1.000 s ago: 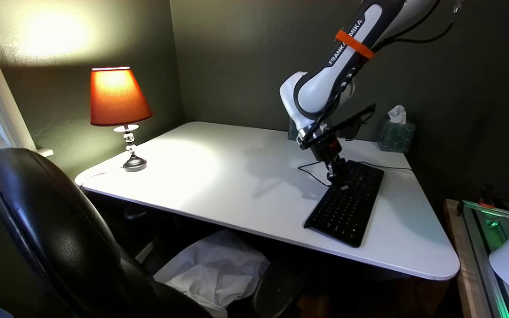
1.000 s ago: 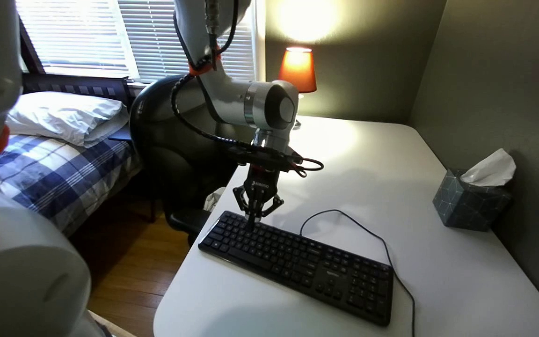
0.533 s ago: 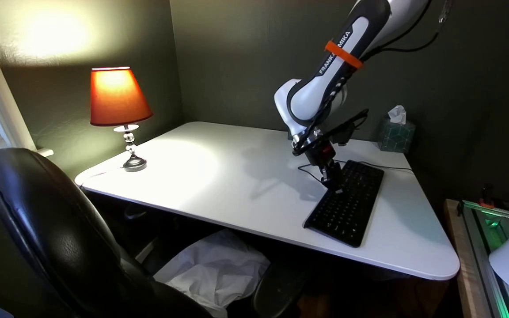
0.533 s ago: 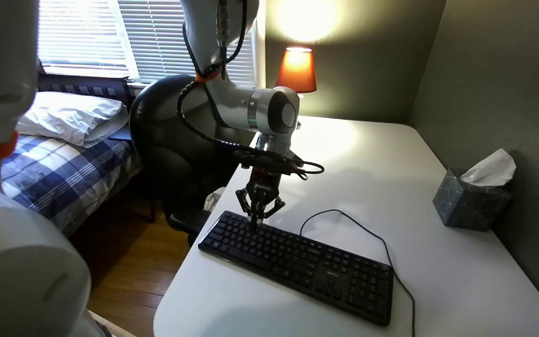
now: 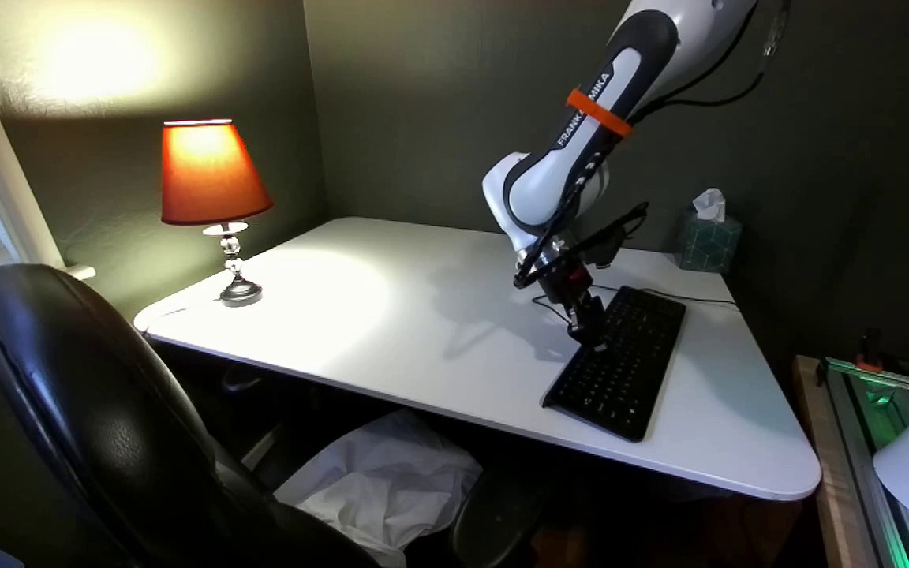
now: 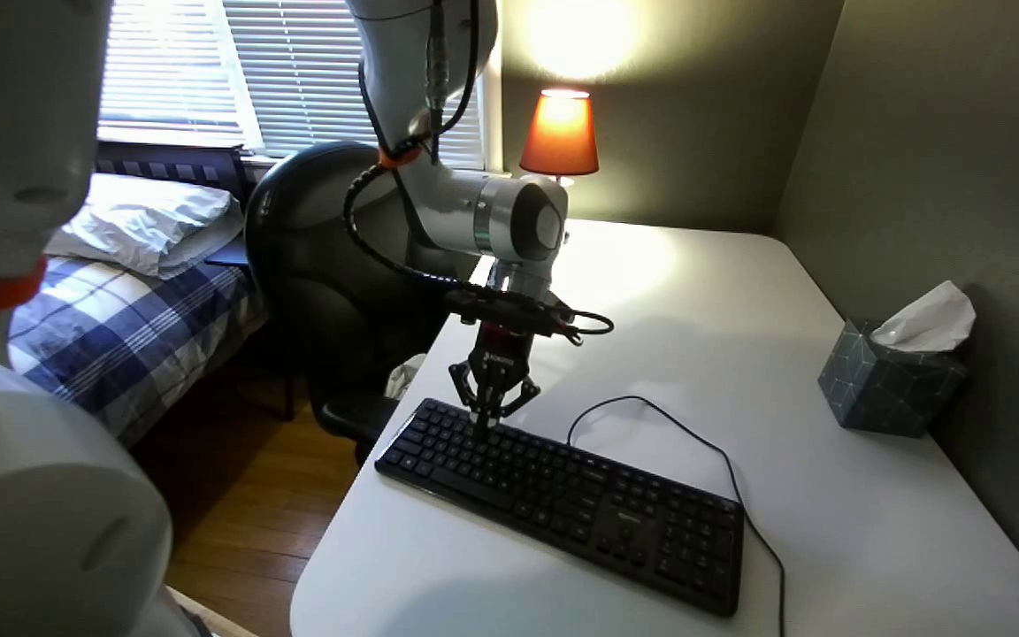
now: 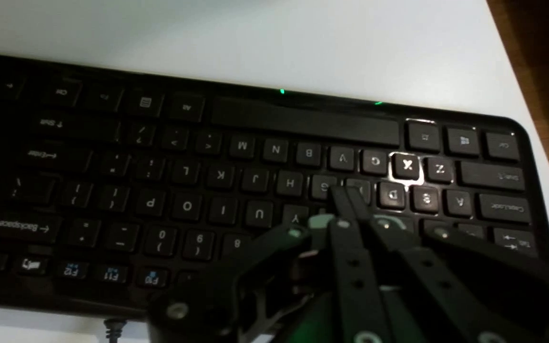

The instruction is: Press a key on the keyboard

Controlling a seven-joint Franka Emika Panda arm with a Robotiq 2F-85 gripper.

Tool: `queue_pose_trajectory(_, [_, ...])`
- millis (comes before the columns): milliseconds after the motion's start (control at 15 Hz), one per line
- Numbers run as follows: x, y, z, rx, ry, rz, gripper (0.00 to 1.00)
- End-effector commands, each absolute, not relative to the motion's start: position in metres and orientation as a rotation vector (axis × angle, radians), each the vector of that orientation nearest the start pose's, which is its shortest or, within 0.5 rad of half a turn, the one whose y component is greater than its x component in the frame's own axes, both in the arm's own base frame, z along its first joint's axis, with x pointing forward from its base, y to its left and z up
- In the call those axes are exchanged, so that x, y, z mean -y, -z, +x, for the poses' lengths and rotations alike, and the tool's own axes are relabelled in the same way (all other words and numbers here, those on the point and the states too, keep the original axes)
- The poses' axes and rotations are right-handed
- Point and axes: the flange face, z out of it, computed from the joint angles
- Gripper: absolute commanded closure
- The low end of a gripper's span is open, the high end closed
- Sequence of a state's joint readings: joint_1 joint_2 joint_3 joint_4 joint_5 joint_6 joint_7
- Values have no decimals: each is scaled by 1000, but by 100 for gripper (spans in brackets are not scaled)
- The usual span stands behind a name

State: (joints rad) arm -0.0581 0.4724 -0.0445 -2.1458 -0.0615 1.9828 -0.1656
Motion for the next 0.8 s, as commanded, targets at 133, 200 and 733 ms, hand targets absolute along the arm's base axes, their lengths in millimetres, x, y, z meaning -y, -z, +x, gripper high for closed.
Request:
queue_pose_trajectory(133, [56, -139, 491, 164, -1036, -2925, 100])
queue_pose_trajectory(200, [56, -138, 491, 164, -1042, -2922, 100])
queue_pose_trajectory(733, [57, -130, 492, 161, -1072, -2912, 100])
